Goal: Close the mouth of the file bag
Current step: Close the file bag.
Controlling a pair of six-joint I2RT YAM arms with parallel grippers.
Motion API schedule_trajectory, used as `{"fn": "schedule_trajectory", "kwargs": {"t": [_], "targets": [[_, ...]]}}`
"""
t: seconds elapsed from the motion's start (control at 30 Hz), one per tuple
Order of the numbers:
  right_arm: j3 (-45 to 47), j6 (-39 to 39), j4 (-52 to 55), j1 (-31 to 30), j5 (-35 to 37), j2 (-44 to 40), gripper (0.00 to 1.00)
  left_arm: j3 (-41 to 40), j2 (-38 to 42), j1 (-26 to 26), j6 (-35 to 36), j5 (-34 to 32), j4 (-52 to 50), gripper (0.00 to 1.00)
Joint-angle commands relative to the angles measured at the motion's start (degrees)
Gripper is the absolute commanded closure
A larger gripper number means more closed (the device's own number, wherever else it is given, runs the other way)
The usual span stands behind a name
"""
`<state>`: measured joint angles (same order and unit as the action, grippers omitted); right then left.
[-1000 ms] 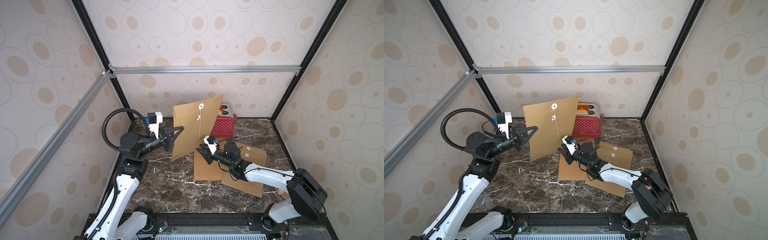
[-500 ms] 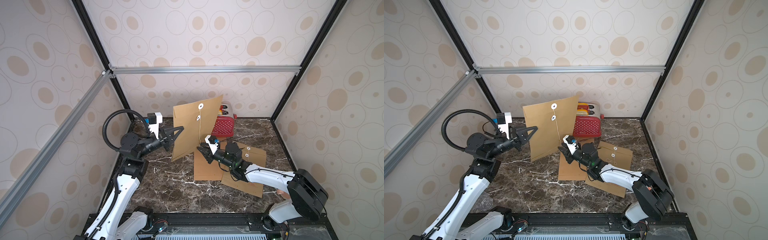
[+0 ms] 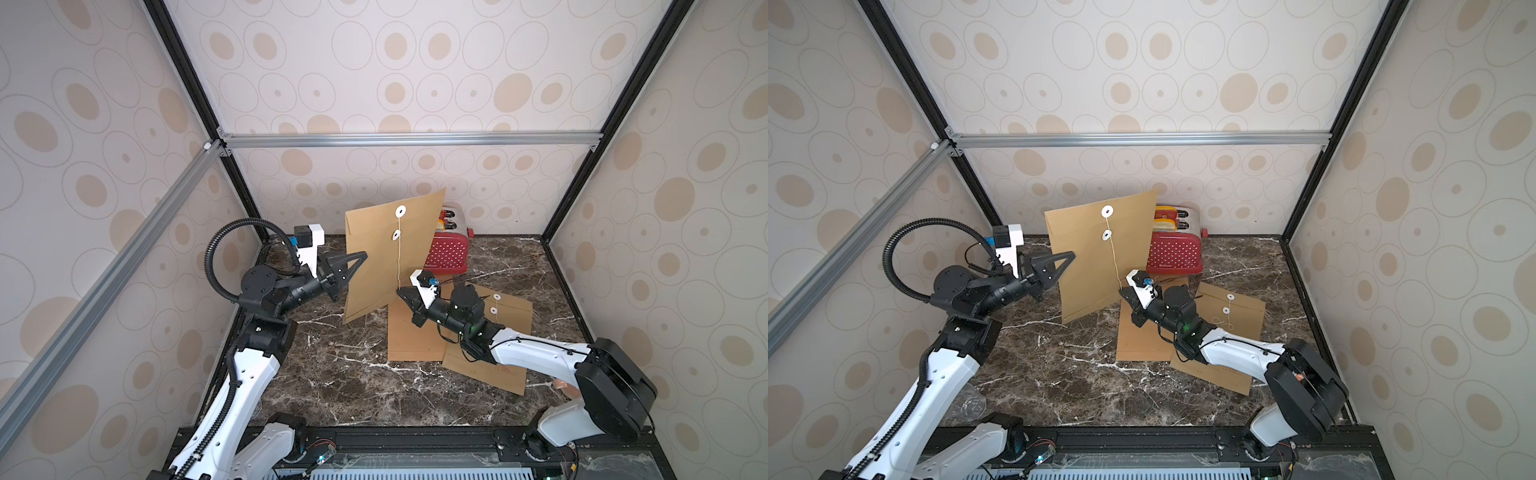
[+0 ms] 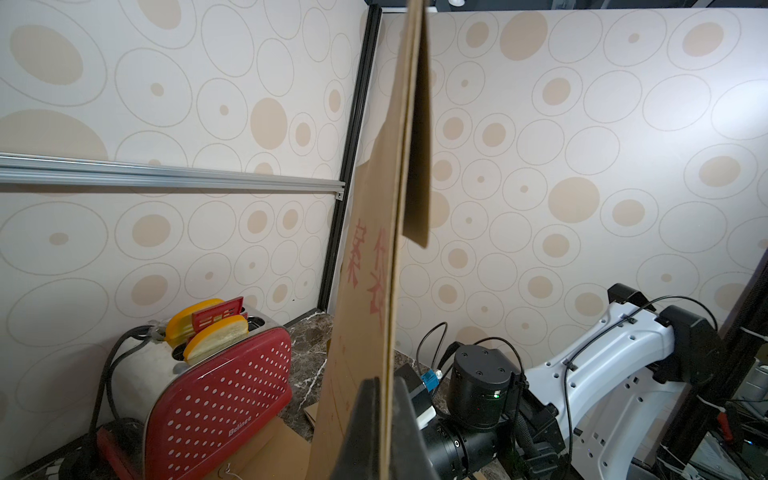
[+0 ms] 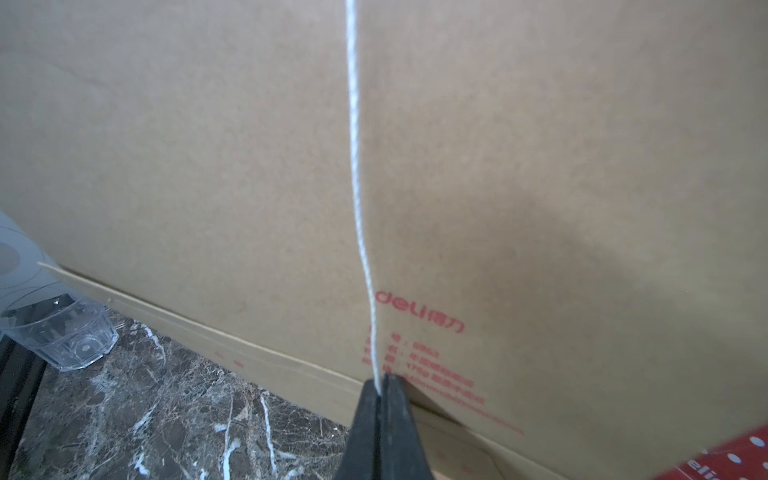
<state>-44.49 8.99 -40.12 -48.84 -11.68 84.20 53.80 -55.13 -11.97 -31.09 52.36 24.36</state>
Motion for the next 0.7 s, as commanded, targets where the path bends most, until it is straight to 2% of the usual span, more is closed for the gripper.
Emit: {"fn": "schedule_trajectory", "kwargs": {"t": [0.0, 0.3, 0.67], "targets": [[-0.1, 1.4, 5.1, -0.2, -1.6, -3.9, 1.00, 1.4, -0.8, -0.3, -2.2, 0.2, 2.0, 1.00], [1.1, 5.0, 10.0, -1.4, -3.1, -9.5, 1.00, 1.0, -4.2, -0.3, -10.1, 0.3, 8.7, 1.00], [-1.0, 5.4, 13.1, -5.6, -2.3, -8.0, 1.00, 1.9, -8.1, -0.2, -17.2, 1.6, 12.7, 1.00]]}}
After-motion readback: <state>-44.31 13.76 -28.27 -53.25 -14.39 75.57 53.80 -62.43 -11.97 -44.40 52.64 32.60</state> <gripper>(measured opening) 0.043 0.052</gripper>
